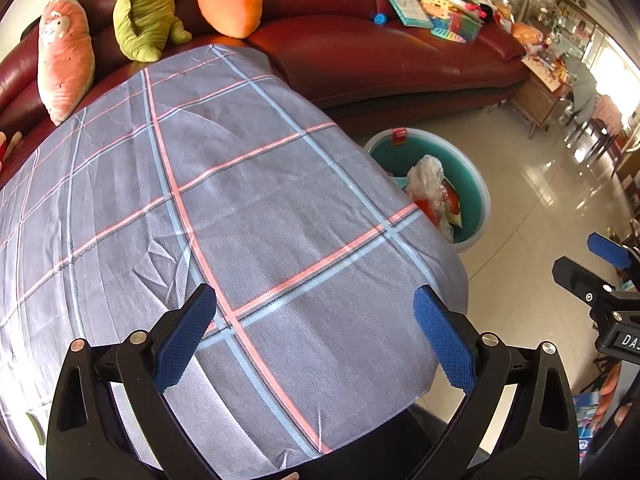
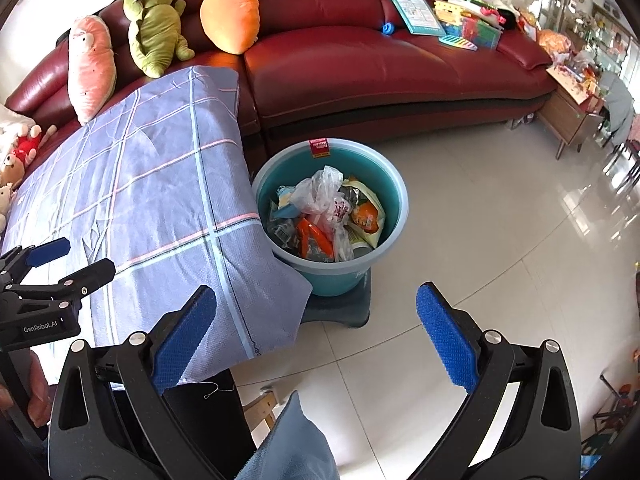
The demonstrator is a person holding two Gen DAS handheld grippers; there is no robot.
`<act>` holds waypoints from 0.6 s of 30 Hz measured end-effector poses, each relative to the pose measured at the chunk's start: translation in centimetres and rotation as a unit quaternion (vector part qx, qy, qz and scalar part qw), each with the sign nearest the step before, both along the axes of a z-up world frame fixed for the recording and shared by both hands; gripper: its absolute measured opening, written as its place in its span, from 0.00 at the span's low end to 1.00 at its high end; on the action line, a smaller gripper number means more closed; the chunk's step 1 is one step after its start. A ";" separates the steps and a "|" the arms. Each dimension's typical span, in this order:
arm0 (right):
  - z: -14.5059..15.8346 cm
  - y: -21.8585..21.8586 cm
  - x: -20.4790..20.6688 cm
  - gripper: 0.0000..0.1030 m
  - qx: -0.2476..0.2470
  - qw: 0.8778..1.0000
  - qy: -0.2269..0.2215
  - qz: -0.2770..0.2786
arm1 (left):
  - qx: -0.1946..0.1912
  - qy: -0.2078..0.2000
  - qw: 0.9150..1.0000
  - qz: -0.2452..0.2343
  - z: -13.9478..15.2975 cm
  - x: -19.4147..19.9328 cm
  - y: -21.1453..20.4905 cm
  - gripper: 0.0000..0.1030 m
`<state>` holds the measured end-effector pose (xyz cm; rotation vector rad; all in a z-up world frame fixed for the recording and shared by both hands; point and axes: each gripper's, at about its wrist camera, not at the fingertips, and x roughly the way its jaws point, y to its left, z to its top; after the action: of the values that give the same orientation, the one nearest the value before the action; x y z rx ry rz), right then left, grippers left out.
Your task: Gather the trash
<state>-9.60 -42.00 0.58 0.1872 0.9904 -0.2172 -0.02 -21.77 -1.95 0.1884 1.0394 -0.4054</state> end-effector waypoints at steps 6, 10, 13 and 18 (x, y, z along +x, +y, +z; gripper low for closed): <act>-0.5 -0.3 0.1 0.93 0.011 1.000 0.001 -0.004 | 0.010 -0.009 1.000 -0.001 -0.2 0.1 -0.5 0.96; -0.9 -0.4 0.3 0.93 0.012 1.000 0.004 -0.006 | 0.005 -0.013 1.000 -0.007 -0.2 0.0 -0.8 0.96; -1.2 -0.4 0.5 0.93 0.007 1.000 0.007 -0.007 | 0.005 -0.018 1.000 -0.005 -0.2 -0.1 -0.8 0.96; -1.4 -0.4 0.6 0.93 0.009 1.000 0.007 -0.007 | 0.007 -0.017 1.000 0.002 -0.3 0.1 -0.8 0.96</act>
<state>-8.97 -42.45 -0.84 0.2105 1.0064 -0.2232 0.07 -22.59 -2.21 0.2058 1.0090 -0.3909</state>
